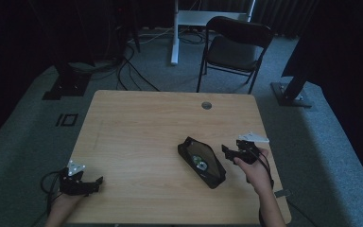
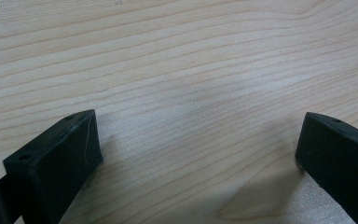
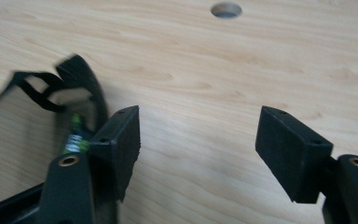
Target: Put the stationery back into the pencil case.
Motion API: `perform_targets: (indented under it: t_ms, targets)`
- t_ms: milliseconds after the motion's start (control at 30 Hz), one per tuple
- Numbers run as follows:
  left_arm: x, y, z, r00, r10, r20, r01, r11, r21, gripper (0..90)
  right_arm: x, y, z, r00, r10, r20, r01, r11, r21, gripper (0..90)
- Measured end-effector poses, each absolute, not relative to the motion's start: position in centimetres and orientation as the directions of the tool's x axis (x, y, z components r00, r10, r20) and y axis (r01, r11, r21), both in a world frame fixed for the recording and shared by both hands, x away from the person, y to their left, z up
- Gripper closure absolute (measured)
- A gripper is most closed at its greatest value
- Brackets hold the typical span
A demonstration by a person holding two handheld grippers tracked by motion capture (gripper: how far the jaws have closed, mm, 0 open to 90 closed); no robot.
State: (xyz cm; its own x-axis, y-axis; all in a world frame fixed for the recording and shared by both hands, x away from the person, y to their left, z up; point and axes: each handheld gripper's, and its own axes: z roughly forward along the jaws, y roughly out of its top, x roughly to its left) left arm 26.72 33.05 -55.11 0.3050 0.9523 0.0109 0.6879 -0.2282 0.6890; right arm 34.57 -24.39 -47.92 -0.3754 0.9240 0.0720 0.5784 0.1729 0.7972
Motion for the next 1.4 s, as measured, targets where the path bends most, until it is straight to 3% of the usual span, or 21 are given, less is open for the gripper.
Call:
perform_targets:
  t_ms: [900, 1400]
  targets:
    - [26.7, 33.1, -55.1, 0.305, 0.952, 0.011, 0.687, -0.228, 0.690, 0.0, 34.5, -27.0, -54.1, -0.178, 0.982, 0.069, 0.657, 0.066, 0.751, 17.2]
    - [26.7, 33.1, -55.1, 0.307, 0.952, 0.012, 0.687, -0.230, 0.689, 0.0, 32.7, -27.9, -55.3, -0.218, 0.976, 0.007, 0.668, 0.144, 0.731, 13.6]
